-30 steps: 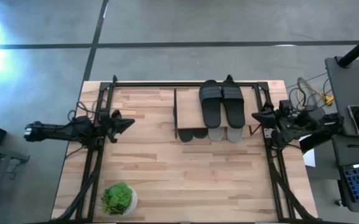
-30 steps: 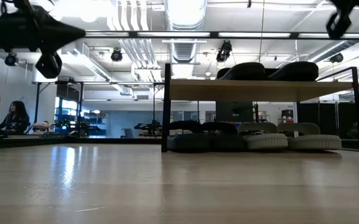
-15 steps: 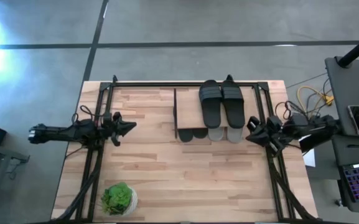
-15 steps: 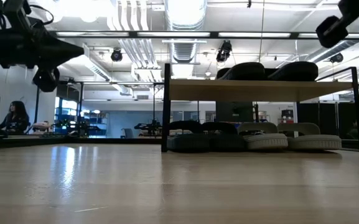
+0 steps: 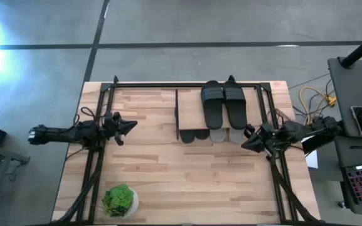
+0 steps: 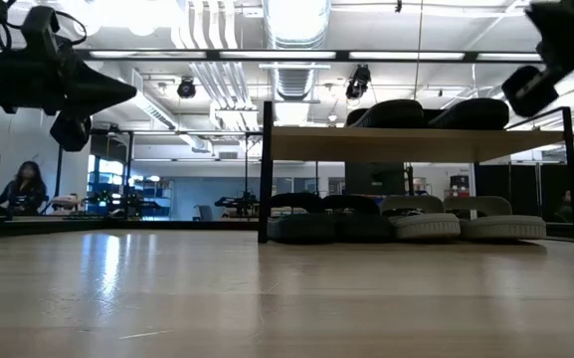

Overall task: Pick and place slides into the shelf
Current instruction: Adjust the gray slides under the shelf

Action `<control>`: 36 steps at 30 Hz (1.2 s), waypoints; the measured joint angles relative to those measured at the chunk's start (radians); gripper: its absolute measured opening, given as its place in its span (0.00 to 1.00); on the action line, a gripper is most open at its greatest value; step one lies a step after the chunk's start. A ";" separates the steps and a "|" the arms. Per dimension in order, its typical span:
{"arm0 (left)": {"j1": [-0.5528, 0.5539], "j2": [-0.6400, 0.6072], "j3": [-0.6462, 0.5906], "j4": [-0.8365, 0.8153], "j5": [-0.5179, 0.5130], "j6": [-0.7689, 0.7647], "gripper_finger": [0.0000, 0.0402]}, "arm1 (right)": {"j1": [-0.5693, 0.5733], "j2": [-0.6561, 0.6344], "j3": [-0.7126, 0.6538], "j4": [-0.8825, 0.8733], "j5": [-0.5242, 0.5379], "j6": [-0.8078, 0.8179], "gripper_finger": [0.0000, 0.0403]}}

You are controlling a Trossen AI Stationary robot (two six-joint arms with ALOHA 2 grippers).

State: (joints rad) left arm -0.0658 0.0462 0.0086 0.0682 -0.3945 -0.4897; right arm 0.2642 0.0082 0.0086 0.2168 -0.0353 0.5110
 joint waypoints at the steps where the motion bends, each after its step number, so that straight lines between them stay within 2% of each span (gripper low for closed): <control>1: 0.000 0.007 0.000 0.000 -0.010 0.005 0.00 | 0.000 0.000 0.000 -0.035 -0.003 0.001 0.03; 7: 0.000 0.043 0.000 -0.001 -0.007 0.208 0.00 | 0.001 0.007 0.005 -0.203 -0.001 -0.008 0.03; 12: 0.000 0.084 -0.001 0.002 -0.005 0.390 0.00 | 0.000 0.043 0.005 -0.215 0.009 -0.153 0.03; 15: 0.000 0.105 -0.001 0.019 -0.005 0.392 0.00 | 0.000 0.051 0.005 -0.215 0.011 -0.174 0.03; 19: 0.000 0.120 0.000 0.024 -0.005 0.393 0.00 | 0.000 0.052 0.004 -0.167 0.004 -0.113 0.03; 21: 0.000 0.125 0.000 0.028 -0.011 0.415 0.00 | 0.001 0.051 0.004 -0.123 -0.062 -0.112 0.03; 25: 0.000 0.136 0.000 0.058 -0.033 0.433 0.00 | 0.002 0.051 0.004 -0.032 -0.299 -0.056 0.03; 28: 0.000 0.142 0.000 0.086 -0.033 0.428 0.00 | 0.002 0.051 0.004 -0.034 -0.375 0.058 0.03; 32: 0.000 0.145 0.000 0.082 -0.033 0.428 0.00 | 0.002 0.052 0.004 -0.088 -0.366 0.117 0.03; 36: 0.000 0.150 0.000 0.082 -0.033 0.426 0.00 | 0.002 0.053 0.004 -0.160 -0.258 0.103 0.03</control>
State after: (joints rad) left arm -0.0654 0.1965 0.0082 0.1501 -0.4274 -0.0639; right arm 0.2661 0.0608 0.0128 0.0570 -0.2935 0.6144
